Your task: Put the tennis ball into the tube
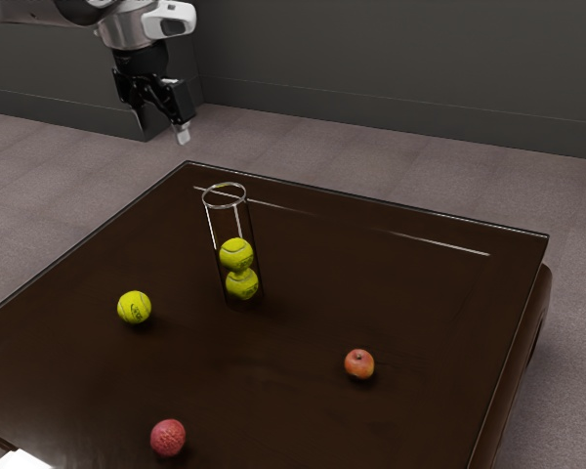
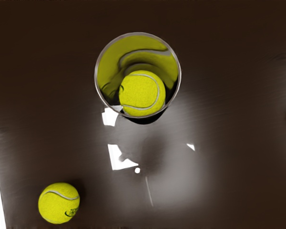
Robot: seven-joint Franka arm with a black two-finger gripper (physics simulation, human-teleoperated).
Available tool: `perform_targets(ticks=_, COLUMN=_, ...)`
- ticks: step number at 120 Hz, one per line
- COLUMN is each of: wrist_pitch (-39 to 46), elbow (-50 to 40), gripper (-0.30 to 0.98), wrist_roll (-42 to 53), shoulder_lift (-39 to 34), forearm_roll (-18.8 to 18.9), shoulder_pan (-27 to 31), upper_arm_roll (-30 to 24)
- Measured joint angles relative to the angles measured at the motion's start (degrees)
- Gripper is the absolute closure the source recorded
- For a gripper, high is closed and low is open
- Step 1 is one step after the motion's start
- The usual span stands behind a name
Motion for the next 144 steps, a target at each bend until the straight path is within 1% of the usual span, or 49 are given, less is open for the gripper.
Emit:
perform_targets(ticks=25, wrist_pitch=0.0, elbow=-1.0, gripper=0.0, wrist_roll=0.5, shoulder_lift=-0.6, forearm_roll=-0.2, shoulder_pan=0.1, upper_arm_roll=-0.1)
perform_targets(ticks=47, wrist_pitch=0.4, elbow=-13.8, gripper=0.0, wrist_roll=0.7, shoulder_lift=-8.0, forearm_roll=0.2, shoulder_pan=0.7, upper_arm_roll=0.6)
perform_targets(ticks=57, wrist_pitch=2.4, elbow=-20.3, gripper=0.0, wrist_roll=0.9, shoulder_lift=-10.5, forearm_roll=0.8, shoulder_pan=0.9, upper_arm_roll=1.7)
perform_targets(ticks=69, wrist_pitch=6.0, elbow=-26.8, gripper=0.0, wrist_roll=1.3, shoulder_lift=-11.7, forearm_roll=1.8, shoulder_pan=1.9, upper_arm_roll=5.2)
perform_targets(ticks=83, wrist_pitch=11.7, elbow=-32.1, gripper=0.0, wrist_roll=2.2, shoulder_lift=-10.1, forearm_roll=2.2, shoulder_pan=4.6, upper_arm_roll=7.4)
perform_targets(ticks=102, wrist_pitch=19.7, elbow=-36.2, gripper=0.0, wrist_roll=3.3, shoulder_lift=-6.1, forearm_roll=2.5, shoulder_pan=5.0, upper_arm_roll=7.7)
perform_targets(ticks=131, wrist_pitch=28.9, elbow=-38.3, gripper=0.0, wrist_roll=4.4, shoulder_lift=1.3, forearm_roll=1.9, shoulder_pan=7.5, upper_arm_roll=7.6)
perform_targets(ticks=144, wrist_pitch=32.7, elbow=-38.5, gripper=0.0, wrist_roll=4.8, shoulder_lift=4.8, forearm_roll=1.1, shoulder_pan=9.0, upper_arm_roll=7.6)
